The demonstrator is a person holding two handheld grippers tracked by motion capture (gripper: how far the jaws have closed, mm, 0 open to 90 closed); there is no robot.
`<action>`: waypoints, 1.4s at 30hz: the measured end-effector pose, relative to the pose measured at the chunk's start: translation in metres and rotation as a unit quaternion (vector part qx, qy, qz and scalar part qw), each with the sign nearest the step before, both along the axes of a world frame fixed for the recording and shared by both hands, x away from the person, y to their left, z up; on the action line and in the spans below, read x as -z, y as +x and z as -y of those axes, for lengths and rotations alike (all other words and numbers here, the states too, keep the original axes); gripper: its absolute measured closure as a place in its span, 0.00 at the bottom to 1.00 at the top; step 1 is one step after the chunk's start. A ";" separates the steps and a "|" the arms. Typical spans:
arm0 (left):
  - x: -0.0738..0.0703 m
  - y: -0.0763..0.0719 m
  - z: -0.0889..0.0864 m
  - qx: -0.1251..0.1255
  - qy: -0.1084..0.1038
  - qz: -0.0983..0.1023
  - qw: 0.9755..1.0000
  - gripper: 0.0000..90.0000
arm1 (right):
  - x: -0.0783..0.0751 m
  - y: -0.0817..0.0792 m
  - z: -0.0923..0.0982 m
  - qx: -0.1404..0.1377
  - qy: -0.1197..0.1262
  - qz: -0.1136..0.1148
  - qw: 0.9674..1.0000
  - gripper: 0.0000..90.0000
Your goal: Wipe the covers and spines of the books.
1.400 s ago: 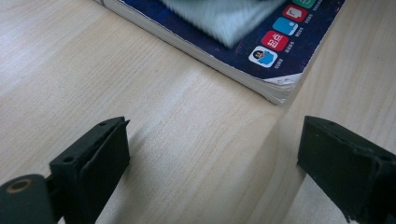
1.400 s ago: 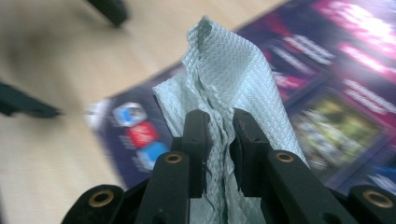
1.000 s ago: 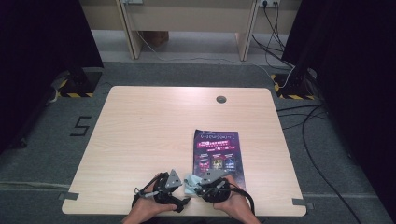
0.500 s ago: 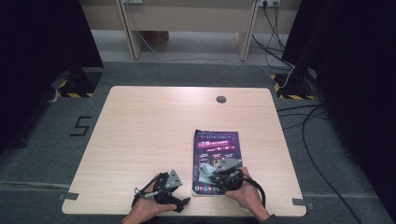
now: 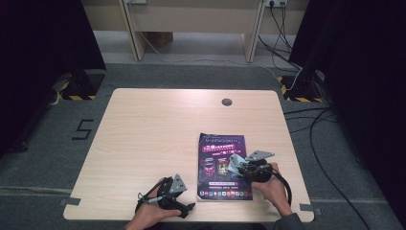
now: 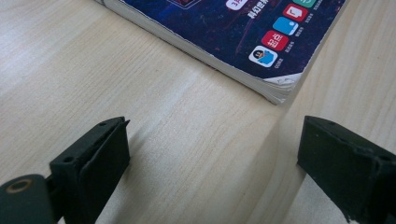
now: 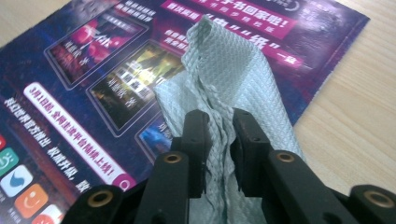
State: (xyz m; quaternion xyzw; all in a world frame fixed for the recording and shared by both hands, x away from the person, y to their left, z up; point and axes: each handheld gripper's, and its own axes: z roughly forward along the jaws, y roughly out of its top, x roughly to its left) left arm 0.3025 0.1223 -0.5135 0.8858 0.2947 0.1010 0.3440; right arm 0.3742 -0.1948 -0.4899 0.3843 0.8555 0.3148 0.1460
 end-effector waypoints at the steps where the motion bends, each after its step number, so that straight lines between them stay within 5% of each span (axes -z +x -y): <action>1: 0.000 0.000 0.000 0.000 0.000 0.000 1.000 0.09 | 0.000 -0.002 -0.003 -0.004 -0.004 0.000 1.000 0.85; 5: 0.000 0.000 0.000 0.001 0.000 0.000 1.000 0.09 | 0.000 -0.016 -0.026 -0.051 0.003 -0.004 0.999 0.85; 11: 0.000 0.000 0.000 0.000 -0.001 0.000 1.000 0.09 | 0.002 -0.047 -0.069 -0.132 0.010 -0.006 0.991 0.85; 17: 0.000 0.000 0.000 -0.001 -0.001 0.000 1.000 0.09 | 0.003 -0.066 -0.087 -0.166 0.014 -0.007 0.986 0.85; 22: 0.000 0.000 0.000 0.000 -0.001 0.000 1.000 0.09 | 0.004 -0.063 -0.084 -0.164 0.033 -0.017 0.986 0.86; 29: 0.000 0.000 0.000 -0.001 -0.002 0.000 1.000 0.09 | 0.003 -0.058 -0.074 -0.152 0.027 -0.021 0.988 0.87; 37: 0.000 0.000 0.000 -0.001 -0.002 0.000 1.000 0.09 | 0.002 -0.036 -0.035 -0.073 0.014 -0.007 0.997 0.87; 42: 0.000 0.000 0.000 -0.001 -0.002 0.000 1.000 0.09 | 0.001 -0.024 -0.009 -0.026 0.013 -0.004 1.000 0.87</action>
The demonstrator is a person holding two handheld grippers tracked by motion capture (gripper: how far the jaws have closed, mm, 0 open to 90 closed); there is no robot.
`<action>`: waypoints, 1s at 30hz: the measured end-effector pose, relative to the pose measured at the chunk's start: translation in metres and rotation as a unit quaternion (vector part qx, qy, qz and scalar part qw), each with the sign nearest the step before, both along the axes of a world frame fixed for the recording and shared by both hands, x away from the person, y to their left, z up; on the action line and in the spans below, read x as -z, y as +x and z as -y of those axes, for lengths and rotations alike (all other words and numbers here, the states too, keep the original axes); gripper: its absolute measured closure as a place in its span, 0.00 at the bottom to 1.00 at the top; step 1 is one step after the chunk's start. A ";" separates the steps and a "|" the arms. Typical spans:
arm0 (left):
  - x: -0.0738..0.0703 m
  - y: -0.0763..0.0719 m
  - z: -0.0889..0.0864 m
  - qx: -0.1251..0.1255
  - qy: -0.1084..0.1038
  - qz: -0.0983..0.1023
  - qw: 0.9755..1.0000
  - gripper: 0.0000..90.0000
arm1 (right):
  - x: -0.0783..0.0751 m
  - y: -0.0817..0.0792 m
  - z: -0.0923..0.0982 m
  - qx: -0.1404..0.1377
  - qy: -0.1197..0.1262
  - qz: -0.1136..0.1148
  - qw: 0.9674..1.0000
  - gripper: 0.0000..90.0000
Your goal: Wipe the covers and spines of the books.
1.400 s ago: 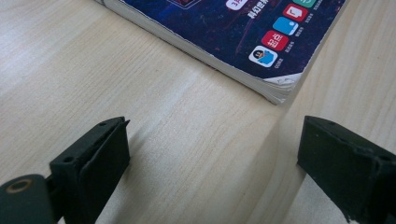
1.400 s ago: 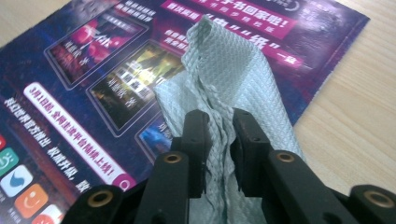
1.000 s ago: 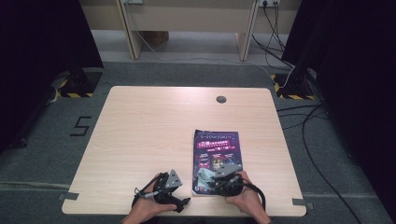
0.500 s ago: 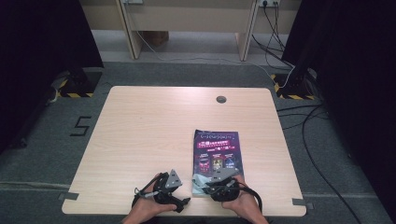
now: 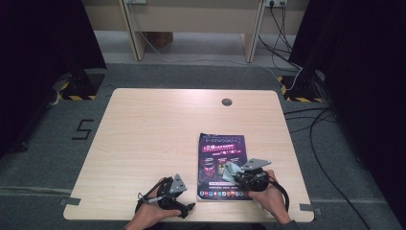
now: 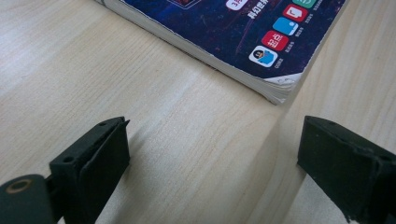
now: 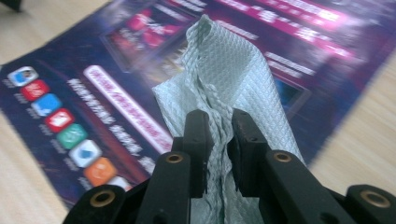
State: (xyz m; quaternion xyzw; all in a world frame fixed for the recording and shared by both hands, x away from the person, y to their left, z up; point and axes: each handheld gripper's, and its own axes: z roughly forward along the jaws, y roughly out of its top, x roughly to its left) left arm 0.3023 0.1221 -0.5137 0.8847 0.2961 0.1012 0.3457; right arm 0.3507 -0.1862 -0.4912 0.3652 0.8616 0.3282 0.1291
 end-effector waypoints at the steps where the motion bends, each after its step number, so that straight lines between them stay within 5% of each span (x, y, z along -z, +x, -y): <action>1: 0.000 0.000 0.000 0.000 0.000 0.000 1.000 0.09 | 0.000 0.001 0.003 0.005 -0.001 0.002 1.000 0.87; 8: 0.000 0.000 0.000 0.001 0.002 0.000 1.000 0.09 | -0.001 -0.008 -0.002 -0.011 -0.004 -0.002 1.000 0.85; 18: 0.000 0.000 0.000 0.000 0.000 0.000 1.000 0.09 | -0.001 -0.037 -0.036 -0.095 -0.011 -0.003 0.995 0.85; 25: 0.000 0.000 0.000 0.001 0.001 0.000 1.000 0.09 | -0.003 -0.032 -0.026 -0.080 -0.030 0.003 0.996 0.87; 30: 0.000 0.000 0.000 0.000 0.000 0.000 1.000 0.09 | -0.003 -0.019 -0.002 -0.032 -0.034 0.009 0.999 0.87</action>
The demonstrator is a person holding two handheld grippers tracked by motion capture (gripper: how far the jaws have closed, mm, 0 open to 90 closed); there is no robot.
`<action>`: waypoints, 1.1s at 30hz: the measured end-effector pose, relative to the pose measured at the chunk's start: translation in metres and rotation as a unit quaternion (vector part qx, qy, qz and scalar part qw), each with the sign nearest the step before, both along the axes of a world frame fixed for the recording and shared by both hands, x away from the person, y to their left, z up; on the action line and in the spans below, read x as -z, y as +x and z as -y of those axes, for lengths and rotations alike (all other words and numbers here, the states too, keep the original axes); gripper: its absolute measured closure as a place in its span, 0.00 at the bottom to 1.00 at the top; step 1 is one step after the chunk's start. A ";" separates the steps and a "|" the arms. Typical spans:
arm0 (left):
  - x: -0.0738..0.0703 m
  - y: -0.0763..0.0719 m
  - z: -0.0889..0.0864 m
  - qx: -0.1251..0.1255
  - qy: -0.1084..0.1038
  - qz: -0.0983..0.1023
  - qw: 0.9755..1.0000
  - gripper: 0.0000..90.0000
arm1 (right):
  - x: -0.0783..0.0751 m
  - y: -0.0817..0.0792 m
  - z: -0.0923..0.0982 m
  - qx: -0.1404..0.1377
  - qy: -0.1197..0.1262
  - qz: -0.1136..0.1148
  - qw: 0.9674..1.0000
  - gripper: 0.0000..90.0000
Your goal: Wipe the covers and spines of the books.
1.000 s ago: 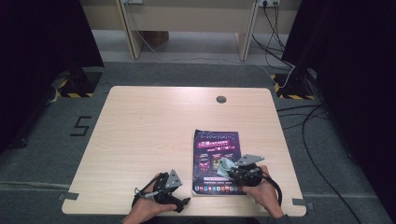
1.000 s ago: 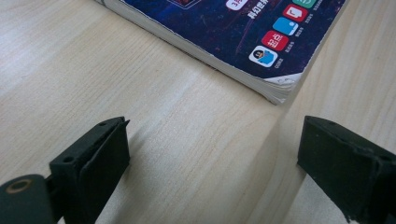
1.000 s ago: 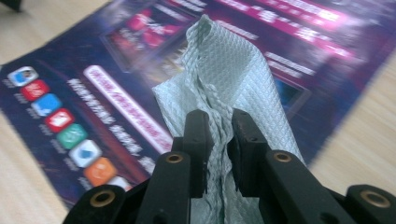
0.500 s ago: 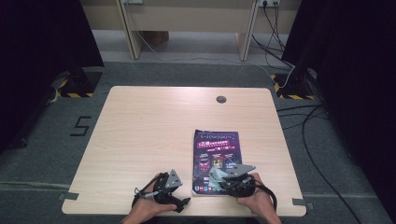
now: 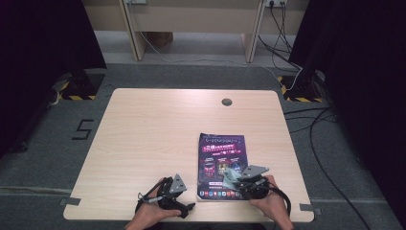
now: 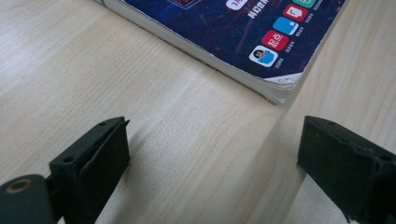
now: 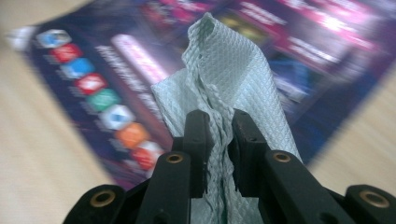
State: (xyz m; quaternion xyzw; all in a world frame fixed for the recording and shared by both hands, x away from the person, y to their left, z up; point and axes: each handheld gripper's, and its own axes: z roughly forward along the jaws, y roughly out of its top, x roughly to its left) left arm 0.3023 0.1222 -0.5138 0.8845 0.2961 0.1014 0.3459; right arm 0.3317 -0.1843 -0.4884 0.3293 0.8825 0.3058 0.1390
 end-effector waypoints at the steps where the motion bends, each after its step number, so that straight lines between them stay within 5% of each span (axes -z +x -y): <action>1: 0.000 0.000 0.000 0.000 0.000 0.000 1.000 0.09 | 0.000 0.002 0.005 0.013 -0.001 0.000 1.000 0.87; 8: 0.000 0.000 0.000 0.001 0.002 0.000 1.000 0.09 | 0.000 0.009 0.022 0.037 0.004 -0.002 0.999 0.86; 22: 0.000 0.000 0.000 -0.002 -0.001 0.000 1.000 0.09 | -0.001 -0.033 0.005 -0.045 0.011 -0.024 0.999 0.87; 29: 0.000 0.000 0.000 -0.002 -0.001 0.000 1.000 0.09 | -0.002 -0.031 0.016 -0.027 0.009 -0.026 0.999 0.88; 33: 0.000 -0.001 0.000 -0.002 -0.001 0.000 1.000 0.09 | -0.002 -0.025 0.030 0.009 0.008 -0.021 1.000 0.88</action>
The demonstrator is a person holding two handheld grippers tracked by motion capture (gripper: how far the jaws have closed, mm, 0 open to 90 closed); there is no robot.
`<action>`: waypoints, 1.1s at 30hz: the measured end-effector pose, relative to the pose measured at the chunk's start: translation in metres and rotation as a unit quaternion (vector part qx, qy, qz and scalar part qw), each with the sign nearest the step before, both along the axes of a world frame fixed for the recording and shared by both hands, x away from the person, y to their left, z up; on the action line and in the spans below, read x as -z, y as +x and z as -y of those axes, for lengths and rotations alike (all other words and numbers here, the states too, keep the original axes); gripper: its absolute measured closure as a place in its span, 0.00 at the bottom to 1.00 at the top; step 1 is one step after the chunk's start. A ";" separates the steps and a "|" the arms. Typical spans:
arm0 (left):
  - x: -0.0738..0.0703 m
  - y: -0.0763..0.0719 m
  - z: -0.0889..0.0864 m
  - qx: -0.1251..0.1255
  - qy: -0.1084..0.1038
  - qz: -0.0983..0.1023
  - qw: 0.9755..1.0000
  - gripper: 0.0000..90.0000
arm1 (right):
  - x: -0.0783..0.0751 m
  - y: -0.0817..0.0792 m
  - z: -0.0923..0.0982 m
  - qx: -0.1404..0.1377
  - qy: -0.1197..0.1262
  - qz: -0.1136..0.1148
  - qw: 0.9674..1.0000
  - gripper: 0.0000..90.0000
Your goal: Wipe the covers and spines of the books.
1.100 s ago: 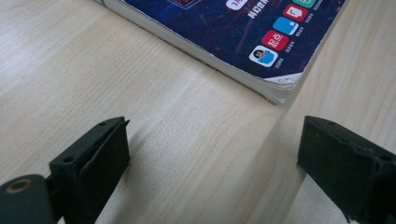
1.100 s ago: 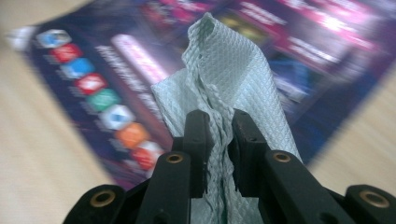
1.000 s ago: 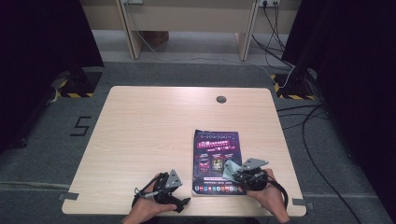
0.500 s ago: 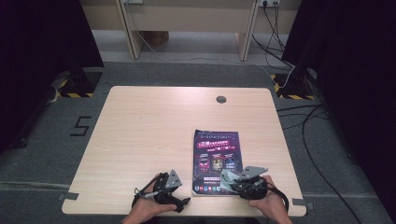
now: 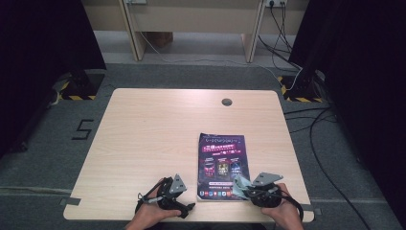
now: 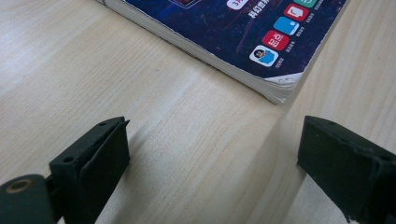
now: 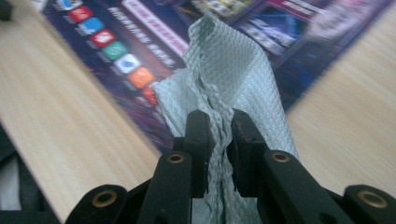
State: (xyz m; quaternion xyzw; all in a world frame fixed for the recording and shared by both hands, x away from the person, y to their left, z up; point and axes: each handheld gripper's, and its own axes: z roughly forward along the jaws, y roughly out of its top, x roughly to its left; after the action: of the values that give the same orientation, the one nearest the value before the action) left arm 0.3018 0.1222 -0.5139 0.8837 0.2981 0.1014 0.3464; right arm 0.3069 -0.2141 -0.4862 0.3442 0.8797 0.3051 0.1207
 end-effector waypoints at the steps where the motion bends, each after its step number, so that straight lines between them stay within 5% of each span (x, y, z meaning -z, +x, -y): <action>1: 0.000 0.000 0.000 0.000 0.000 0.000 1.000 0.09 | 0.000 0.001 0.003 0.007 0.000 0.001 1.000 0.88; 6: 0.000 0.000 0.000 0.000 0.000 0.000 1.000 0.09 | 0.001 0.004 0.011 0.025 -0.004 0.000 1.000 0.88; 8: 0.000 0.000 0.000 0.000 0.000 0.000 1.000 0.09 | -0.001 0.003 0.008 0.015 -0.018 0.008 1.000 0.89; 21: 0.000 0.000 0.000 0.001 0.002 -0.001 1.000 0.09 | -0.002 -0.006 -0.021 -0.046 -0.021 0.007 0.999 0.90; 26: -0.004 0.000 0.002 0.010 0.003 -0.007 1.000 0.17 | 0.000 0.008 -0.024 -0.040 -0.007 0.004 0.999 0.90; 33: -0.011 0.009 0.006 -0.020 -0.039 0.007 0.999 0.17 | 0.000 0.038 -0.017 -0.009 -0.004 0.010 1.000 0.90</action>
State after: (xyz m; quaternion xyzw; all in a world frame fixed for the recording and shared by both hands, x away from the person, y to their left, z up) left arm 0.3110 0.1159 -0.5027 0.8626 0.3174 0.1029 0.3802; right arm 0.3448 -0.1968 -0.4866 0.3330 0.8825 0.3061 0.1286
